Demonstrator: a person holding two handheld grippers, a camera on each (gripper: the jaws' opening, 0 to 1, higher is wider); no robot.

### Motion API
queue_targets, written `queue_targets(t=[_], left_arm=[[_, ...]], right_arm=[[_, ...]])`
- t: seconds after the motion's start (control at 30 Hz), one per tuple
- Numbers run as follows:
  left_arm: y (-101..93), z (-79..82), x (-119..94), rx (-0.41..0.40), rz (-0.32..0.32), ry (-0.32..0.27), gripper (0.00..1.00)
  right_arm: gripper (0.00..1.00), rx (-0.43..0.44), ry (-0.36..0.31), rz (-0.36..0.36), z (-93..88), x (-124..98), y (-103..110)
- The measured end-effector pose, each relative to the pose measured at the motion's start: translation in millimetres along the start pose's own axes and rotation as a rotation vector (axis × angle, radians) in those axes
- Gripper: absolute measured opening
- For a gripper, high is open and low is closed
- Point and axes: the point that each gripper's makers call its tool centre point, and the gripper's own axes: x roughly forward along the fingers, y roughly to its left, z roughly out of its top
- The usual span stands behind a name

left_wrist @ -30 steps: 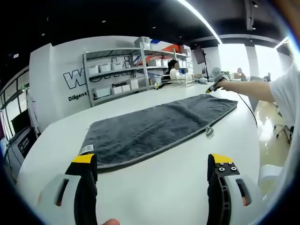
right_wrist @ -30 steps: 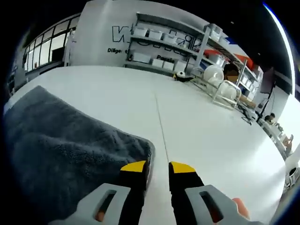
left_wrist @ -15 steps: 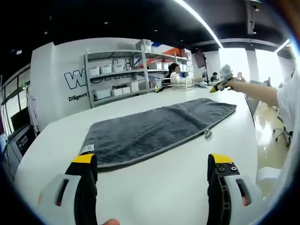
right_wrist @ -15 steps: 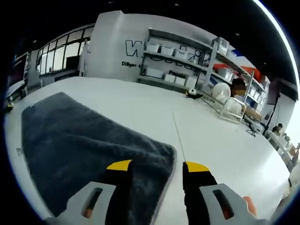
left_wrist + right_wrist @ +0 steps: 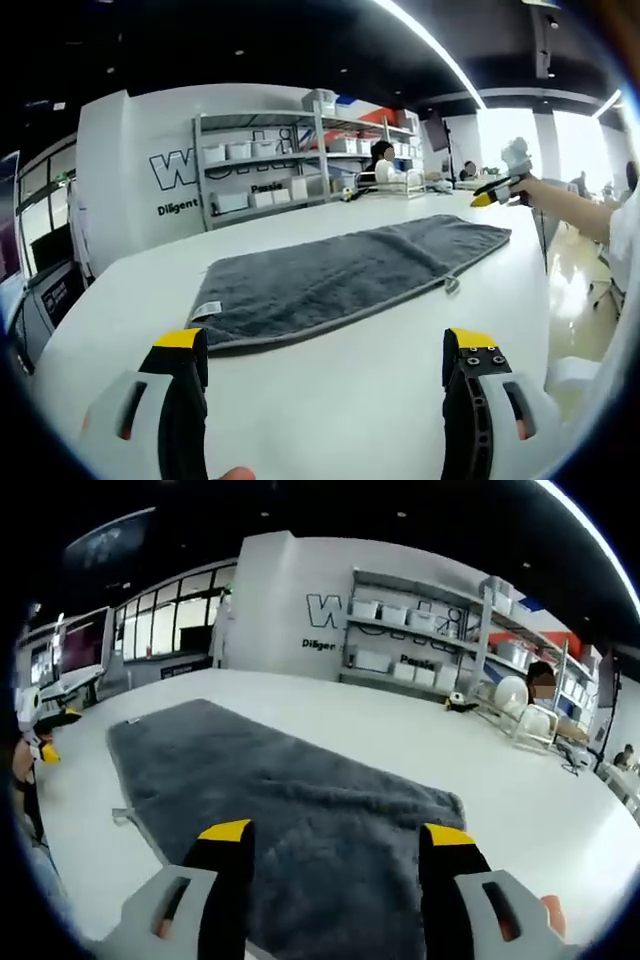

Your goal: Open the folded towel by lifting each exposed corner and separating the folded layers until the towel lies flat within the target outline without major curled edges

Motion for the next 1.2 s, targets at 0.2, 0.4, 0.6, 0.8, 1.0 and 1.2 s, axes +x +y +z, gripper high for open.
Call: queue_targets(t=[0.2, 0.4, 0.6, 0.8, 1.0, 1.2], left_arm=[[4.4, -3.4, -5.6, -0.009, 0.008, -0.001, 0.97], [9.9, -6.5, -8.0, -0.022, 0.020, 0.000, 0.97], [14.7, -10.1, -12.5, -0.030, 0.031, -0.003, 0.97], [21.0, -15.9, -16.9, -0.048, 0.038, -0.010, 0.97], [28.1, -20.4, -21.5, -0.066, 0.039, -0.017, 0.97], [34.5, -24.7, -25.9, -0.077, 0.038, -0.022, 0.97]], right_arm=[[0.76, 0.041, -0.027, 0.060, -2.3, -12.1, 31.3], [0.84, 0.055, -0.031, 0.104, -6.6, -21.0, 56.2], [0.95, 0.049, -0.010, 0.136, -17.7, -25.1, 79.1], [0.99, 0.031, 0.022, 0.133, -29.2, -29.5, 91.1], [0.99, 0.047, 0.033, 0.115, -34.5, -36.6, 98.6], [0.99, 0.044, 0.039, 0.070, -40.3, -45.3, 103.7]])
